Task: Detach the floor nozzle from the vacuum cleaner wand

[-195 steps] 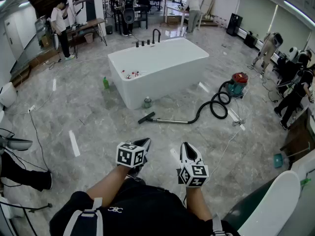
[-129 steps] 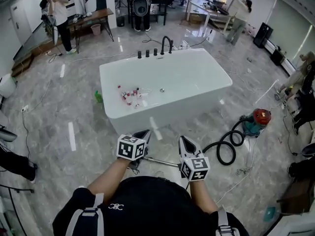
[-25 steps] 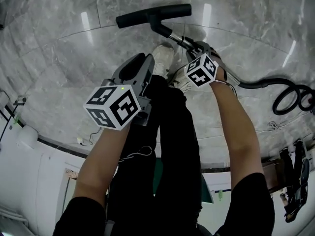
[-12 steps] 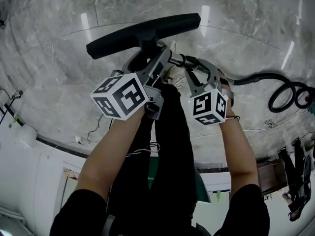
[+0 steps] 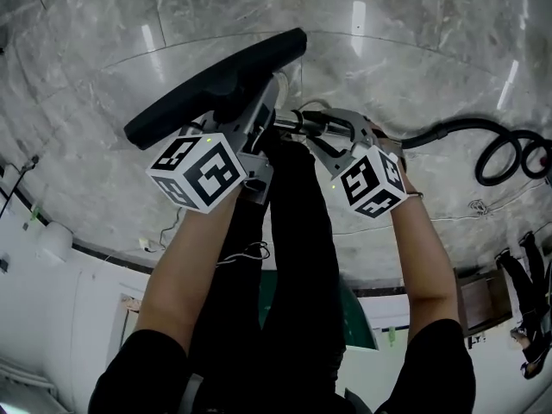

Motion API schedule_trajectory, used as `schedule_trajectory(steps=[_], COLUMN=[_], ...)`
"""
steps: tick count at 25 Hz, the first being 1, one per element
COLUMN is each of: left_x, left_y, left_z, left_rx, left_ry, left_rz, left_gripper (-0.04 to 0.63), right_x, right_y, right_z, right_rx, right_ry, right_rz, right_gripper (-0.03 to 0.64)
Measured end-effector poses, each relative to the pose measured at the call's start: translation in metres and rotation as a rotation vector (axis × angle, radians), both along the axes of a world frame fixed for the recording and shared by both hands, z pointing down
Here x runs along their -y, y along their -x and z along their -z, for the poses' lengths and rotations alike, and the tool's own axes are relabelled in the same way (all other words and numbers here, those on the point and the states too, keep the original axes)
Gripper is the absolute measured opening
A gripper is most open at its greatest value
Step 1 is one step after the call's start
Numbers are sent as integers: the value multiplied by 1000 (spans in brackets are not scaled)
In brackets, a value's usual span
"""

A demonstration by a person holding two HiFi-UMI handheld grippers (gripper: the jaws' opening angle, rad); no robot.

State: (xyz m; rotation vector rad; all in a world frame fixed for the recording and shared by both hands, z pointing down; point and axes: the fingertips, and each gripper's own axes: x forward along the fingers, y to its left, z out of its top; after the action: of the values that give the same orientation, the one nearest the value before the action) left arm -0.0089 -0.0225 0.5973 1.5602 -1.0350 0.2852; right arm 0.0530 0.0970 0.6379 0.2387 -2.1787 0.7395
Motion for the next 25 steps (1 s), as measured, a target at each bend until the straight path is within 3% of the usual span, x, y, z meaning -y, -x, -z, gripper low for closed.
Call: schedule_trajectory(steps=[4, 8, 12, 15, 19, 22, 25], left_x=[1, 3, 8, 8, 8, 7, 6], left_y=[16, 16, 1, 5, 15, 14, 6], left_z=[-7, 0, 13, 13, 10, 9, 21], left_rx=[-6, -17, -31, -28, 20, -5, -67], left_ry=[5, -28, -68, -46, -4, 5, -37], left_rz=[25, -9, -74, -64, -36, -105, -237], left_gripper=[121, 121, 121, 121, 121, 121, 120], right_x=[3, 2, 2, 2, 12, 13, -3], right_y=[15, 29, 57, 67, 70, 72, 81], right_z=[-6, -7, -11, -9, -14, -14, 2], right_rx=[164, 247, 271, 300, 200, 171, 306], right_ry=[27, 98, 131, 179, 51, 23, 178], right_rz=[30, 127, 187, 195, 98, 36, 74], right_gripper=[173, 184, 183, 183, 163, 157, 146])
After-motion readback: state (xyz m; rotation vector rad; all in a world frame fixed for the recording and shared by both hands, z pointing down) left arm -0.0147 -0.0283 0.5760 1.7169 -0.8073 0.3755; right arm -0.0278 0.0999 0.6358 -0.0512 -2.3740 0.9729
